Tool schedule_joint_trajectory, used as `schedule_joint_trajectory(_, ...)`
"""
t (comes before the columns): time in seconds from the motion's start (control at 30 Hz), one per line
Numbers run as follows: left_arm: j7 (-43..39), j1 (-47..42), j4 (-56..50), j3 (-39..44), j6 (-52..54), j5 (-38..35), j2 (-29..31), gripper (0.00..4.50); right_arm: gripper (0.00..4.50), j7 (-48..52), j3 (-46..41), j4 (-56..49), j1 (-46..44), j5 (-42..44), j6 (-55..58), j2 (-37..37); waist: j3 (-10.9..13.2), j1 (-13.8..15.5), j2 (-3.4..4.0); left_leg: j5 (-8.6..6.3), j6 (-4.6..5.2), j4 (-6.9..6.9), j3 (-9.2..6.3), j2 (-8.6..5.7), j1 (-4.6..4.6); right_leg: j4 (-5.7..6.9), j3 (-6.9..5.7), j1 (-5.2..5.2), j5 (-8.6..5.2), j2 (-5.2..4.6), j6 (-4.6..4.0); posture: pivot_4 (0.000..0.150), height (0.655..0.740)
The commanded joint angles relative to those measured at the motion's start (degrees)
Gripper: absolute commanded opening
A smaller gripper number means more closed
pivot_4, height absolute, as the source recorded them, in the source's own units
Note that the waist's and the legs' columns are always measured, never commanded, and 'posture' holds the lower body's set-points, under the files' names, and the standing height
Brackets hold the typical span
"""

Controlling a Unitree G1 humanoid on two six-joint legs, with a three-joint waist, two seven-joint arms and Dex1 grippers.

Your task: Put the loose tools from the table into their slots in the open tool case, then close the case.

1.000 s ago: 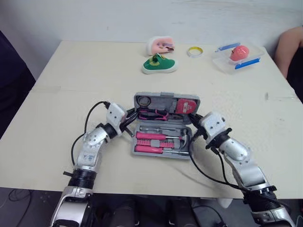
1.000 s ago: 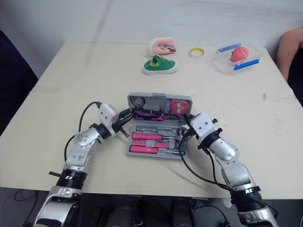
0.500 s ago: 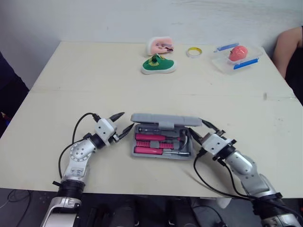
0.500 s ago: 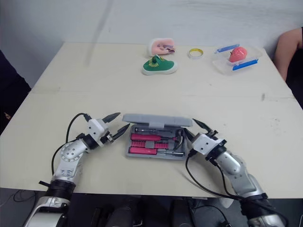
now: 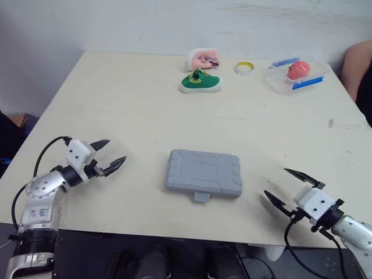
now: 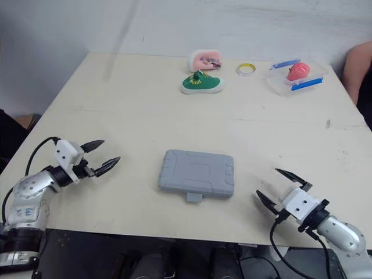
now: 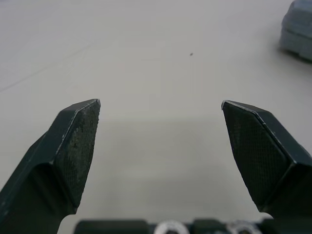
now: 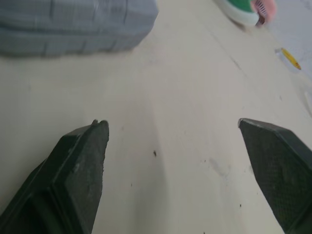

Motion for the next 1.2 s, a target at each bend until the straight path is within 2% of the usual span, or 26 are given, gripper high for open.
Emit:
schedule_joint_trajectory(0.03,-1.58,-1.56,-0.7,0.71,0.99,-1.29,0.34,4.02,4.44,3.21,-2.27,-4.92,1.91,4.41,2.16,0.3,0.0,0.0,0.0,0.01,-0.04,0.0,0.0,0.01,-0.01,0.0,-0.01,-0.01,-0.01,0.01,-0.02,0.15,0.74)
schedule_joint_trajectory(0.13,-3.99,-3.0,-1.92,-1.07,2.16,-1.98,-0.31,4.02,4.44,6.7,-1.5,-7.59,3.54,5.74,2.64,-0.5,0.01,-0.08,0.01,0.09,-0.04,-0.01,0.01,0.03,-0.01,-0.01,-0.02,-0.02,-0.02,0.04,-0.04,0.15,0.74)
schedule_joint_trajectory(0.2,-4.61,-5.04,-2.16,-2.64,2.92,-1.54,-1.18,4.02,4.44,9.73,-0.31,-11.95,4.96,11.53,8.28,-1.35,0.01,-0.06,0.01,0.19,0.14,-0.02,0.03,0.04,-0.01,-0.01,-0.03,-0.02,-0.03,0.07,-0.04,0.15,0.74)
schedule_joint_trajectory(0.23,-4.55,-6.47,-1.71,-3.55,3.21,-0.8,-1.62,3.61,4.5,11.08,0.52,-14.23,5.54,14.31,10.98,-1.72,0.01,-0.04,0.01,0.2,0.15,-0.01,0.03,0.04,-0.01,-0.01,-0.03,-0.01,-0.03,0.08,-0.04,0.15,0.74)
schedule_joint_trajectory(0.3,-5.22,-9.03,-0.42,-4.99,3.04,0.21,-2.46,3.31,3.96,13.38,1.86,-17.32,6.22,17.72,14.62,-2.31,0.01,0.02,0.02,0.21,0.19,0.03,0.05,0.04,-0.01,0.01,-0.02,0.01,-0.02,0.07,-0.03,0.15,0.74)
schedule_joint_trajectory(0.33,-5.13,-10.77,1.02,-5.99,2.36,1.45,-2.95,2.91,3.77,14.5,2.87,-18.63,6.47,18.24,16.16,-2.87,0.02,0.14,0.0,0.21,0.2,0.06,0.05,0.04,-0.01,0.03,0.0,0.01,-0.02,0.07,-0.03,0.15,0.74)
schedule_joint_trajectory(0.43,-5.34,-14.01,3.96,-7.84,1.7,3.4,-3.89,1.47,2.23,16.31,3.83,-21.33,6.41,18.37,20.08,-3.41,0.02,0.42,0.0,0.21,0.24,0.07,0.0,0.02,-0.02,0.01,-0.04,0.02,-0.02,0.06,-0.03,0.15,0.74)
schedule_joint_trajectory(0.53,-6.97,-20.93,10.53,-11.68,1.65,5.91,-6.91,0.24,0.88,17.04,7.31,-22.94,4.07,16.01,23.71,-3.14,0.04,0.48,-0.07,0.19,0.27,0.1,0.02,0.01,-0.05,-0.02,-0.07,0.02,-0.02,0.09,-0.02,0.15,0.74)
schedule_joint_trajectory(0.57,-7.24,-23.71,13.67,-12.87,1.93,6.89,-8.2,0.0,0.32,16.36,8.88,-21.95,2.67,13.24,24.54,-2.95,0.07,0.58,-0.12,0.2,0.28,0.12,0.02,0.0,-0.07,0.0,-0.1,0.01,-0.01,0.09,-0.01,0.15,0.74)
schedule_joint_trajectory(0.6,-6.84,-26.52,17.05,-13.62,0.99,7.84,-9.9,0.0,0.06,16.27,10.68,-20.47,1.38,9.88,24.17,-2.87,0.08,0.67,-0.15,0.21,0.29,0.18,0.04,-0.01,-0.06,0.04,-0.11,0.02,0.0,0.1,0.0,0.15,0.74)
schedule_joint_trajectory(0.67,-6.37,-30.28,22.03,-14.49,-0.17,9.01,-12.21,0.0,0.06,15.48,12.92,-18.53,-0.63,5.45,24.37,-2.43,0.1,1.04,-0.18,0.22,0.33,0.22,0.06,-0.03,-0.1,0.04,-0.1,-0.01,0.01,0.11,0.03,0.15,0.74)
schedule_joint_trajectory(0.83,-5.72,-36.48,32.22,-16.78,-3.06,12.74,-16.9,0.0,0.06,14.43,15.58,-16.95,-4.48,3.34,27.7,0.54,0.16,1.36,-0.28,0.22,0.32,0.2,0.23,-0.03,-0.16,0.09,-0.15,-0.15,0.01,0.16,0.04,0.15,0.74)
schedule_joint_trajectory(1.03,-8.91,-39.36,40.79,-18.3,-6.1,15.56,-18.82,0.0,0.06,13.39,16.57,-14.2,-8.28,0.01,28.8,2.82,0.3,1.0,-0.52,0.25,0.36,0.29,0.37,0.0,-0.13,0.17,-0.36,-0.19,0.03,0.2,0.07,0.15,0.74)
schedule_joint_trajectory(1.2,-17.65,-38.22,41.25,-18.32,-6.37,14.29,-18.7,0.0,0.06,13.9,16.84,-11.61,-11.09,-1.55,29.37,3.53,0.3,0.85,-0.54,0.25,0.36,0.29,0.35,0.01,-0.11,0.18,-0.35,-0.19,0.03,0.17,0.07,0.15,0.74)
